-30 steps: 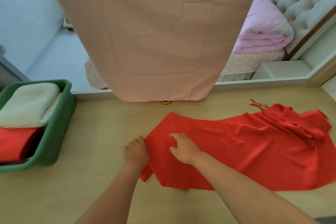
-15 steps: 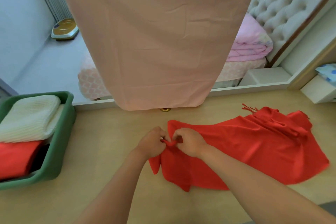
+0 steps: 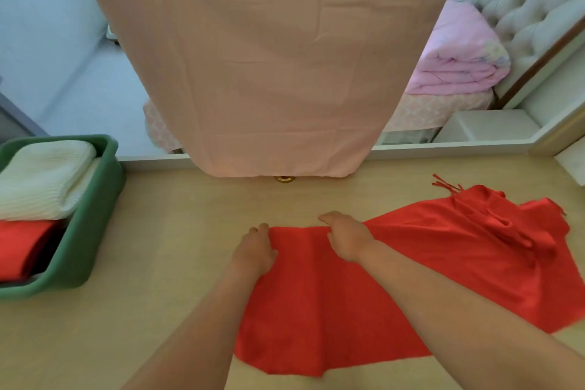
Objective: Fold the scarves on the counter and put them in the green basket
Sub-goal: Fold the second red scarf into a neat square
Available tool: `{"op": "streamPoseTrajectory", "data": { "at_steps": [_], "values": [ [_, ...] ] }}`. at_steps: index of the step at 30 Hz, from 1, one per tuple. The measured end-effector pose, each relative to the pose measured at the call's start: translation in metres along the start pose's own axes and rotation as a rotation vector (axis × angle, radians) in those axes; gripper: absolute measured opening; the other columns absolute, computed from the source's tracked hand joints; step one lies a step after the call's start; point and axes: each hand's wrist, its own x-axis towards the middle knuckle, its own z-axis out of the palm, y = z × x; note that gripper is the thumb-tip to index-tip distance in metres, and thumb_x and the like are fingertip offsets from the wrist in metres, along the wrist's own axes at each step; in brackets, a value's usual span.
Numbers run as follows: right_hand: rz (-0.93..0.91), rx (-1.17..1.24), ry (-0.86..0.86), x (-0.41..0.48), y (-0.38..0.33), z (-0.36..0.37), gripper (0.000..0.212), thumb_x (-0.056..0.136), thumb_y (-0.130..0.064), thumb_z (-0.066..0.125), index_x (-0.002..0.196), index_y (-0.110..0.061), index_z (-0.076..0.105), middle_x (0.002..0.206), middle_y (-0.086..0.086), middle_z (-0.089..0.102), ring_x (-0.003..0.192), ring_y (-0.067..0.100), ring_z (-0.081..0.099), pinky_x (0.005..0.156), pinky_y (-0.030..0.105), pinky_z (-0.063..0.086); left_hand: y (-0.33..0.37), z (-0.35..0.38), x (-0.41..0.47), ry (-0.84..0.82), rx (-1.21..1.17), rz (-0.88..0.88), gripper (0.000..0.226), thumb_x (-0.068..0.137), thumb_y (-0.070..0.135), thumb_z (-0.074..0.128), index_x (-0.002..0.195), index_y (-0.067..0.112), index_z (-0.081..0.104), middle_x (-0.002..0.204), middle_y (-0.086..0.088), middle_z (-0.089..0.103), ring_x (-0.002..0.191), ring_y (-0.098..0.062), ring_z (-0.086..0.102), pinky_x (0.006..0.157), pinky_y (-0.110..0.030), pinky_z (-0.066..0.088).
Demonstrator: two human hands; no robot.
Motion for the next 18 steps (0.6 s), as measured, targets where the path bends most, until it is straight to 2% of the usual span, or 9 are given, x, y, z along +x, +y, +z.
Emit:
{"op": "streamPoseTrajectory", "data": {
  "at_steps": [2, 4, 7, 10, 12, 14, 16, 18],
  "values": [
    [-0.022, 0.01, -0.048, 0.005, 0.003, 0.008, 0.061, 0.097, -0.011, 0.05, 0.154, -0.023, 0.032, 0.155, 0.001, 0.036, 0.137, 0.026, 0.042, 0.112, 0.038, 0.037, 0.002, 0.013, 0.007, -0.023, 0.023, -0.052, 0.06, 0.09, 0.029, 0.064, 0.139, 0.01, 0.036, 0.134, -0.014, 0.052, 0.123, -0.032, 0.052, 0.1, -0.04, 0.045],
    [-0.036, 0.036, -0.099, 0.006, 0.003, 0.016, 0.071, 0.095, -0.014, 0.053, 0.157, -0.027, 0.02, 0.154, 0.003, 0.034, 0.134, 0.028, 0.046, 0.108, 0.041, 0.041, 0.002, 0.019, 0.01, 0.021, -0.009, -0.057, 0.047, 0.087, 0.025, 0.063, 0.129, 0.013, 0.048, 0.126, -0.011, 0.06, 0.117, -0.029, 0.058, 0.094, -0.036, 0.048],
    [-0.06, 0.028, -0.096, 0.006, 0.003, 0.021, 0.08, 0.093, -0.016, 0.056, 0.158, -0.029, 0.012, 0.137, 0.007, 0.049, 0.119, 0.03, 0.057, 0.096, 0.039, 0.048, 0.008, 0.015, 0.007, 0.153, -0.248, 0.019, 0.033, 0.077, 0.014, 0.059, 0.108, 0.022, 0.065, 0.103, -0.001, 0.07, 0.1, -0.021, 0.064, 0.079, -0.025, 0.047],
    [-0.085, 0.082, 0.013, 0.006, 0.009, 0.014, 0.073, 0.087, -0.019, 0.059, 0.153, -0.028, 0.031, 0.129, 0.003, 0.062, 0.118, 0.026, 0.059, 0.094, 0.033, 0.046, 0.022, 0.007, -0.004, 0.325, -0.425, 0.262, 0.035, 0.065, 0.002, 0.058, 0.086, 0.029, 0.065, 0.083, 0.009, 0.064, 0.08, -0.009, 0.058, 0.072, -0.016, 0.041],
    [-0.122, 0.134, 0.069, 0.005, 0.014, 0.003, 0.063, 0.081, -0.021, 0.063, 0.141, -0.03, 0.048, 0.126, 0.002, 0.062, 0.115, 0.025, 0.059, 0.093, 0.033, 0.047, 0.034, 0.004, -0.014, 0.355, -0.505, 0.364, 0.038, 0.06, 0.0, 0.057, 0.077, 0.033, 0.061, 0.075, 0.012, 0.059, 0.07, -0.002, 0.053, 0.067, -0.015, 0.038],
    [-0.169, 0.07, 0.097, 0.0, 0.02, -0.01, 0.041, 0.078, -0.021, 0.065, 0.118, -0.029, 0.064, 0.11, 0.002, 0.06, 0.105, 0.027, 0.059, 0.085, 0.034, 0.046, 0.046, 0.004, -0.025, 0.223, -0.516, 0.377, 0.032, 0.064, 0.002, 0.065, 0.074, 0.032, 0.063, 0.071, 0.012, 0.06, 0.063, 0.001, 0.052, 0.064, -0.018, 0.039],
    [-0.24, -0.063, 0.148, -0.01, 0.027, -0.018, 0.023, 0.075, -0.018, 0.065, 0.096, -0.026, 0.07, 0.099, 0.001, 0.055, 0.098, 0.027, 0.056, 0.079, 0.035, 0.041, 0.053, 0.004, -0.036, -0.109, -0.387, 0.314, 0.024, 0.068, 0.01, 0.078, 0.081, 0.028, 0.069, 0.069, 0.013, 0.061, 0.062, 0.002, 0.052, 0.064, -0.018, 0.044],
    [-0.317, -0.153, 0.185, -0.022, 0.036, -0.021, 0.017, 0.068, -0.017, 0.065, 0.08, -0.029, 0.067, 0.098, -0.004, 0.052, 0.098, 0.022, 0.052, 0.078, 0.033, 0.035, 0.055, 0.008, -0.045, -0.462, -0.252, 0.211, 0.014, 0.074, 0.022, 0.079, 0.085, 0.027, 0.073, 0.067, 0.013, 0.065, 0.066, -0.007, 0.059, 0.07, -0.021, 0.049]
  ]
}}
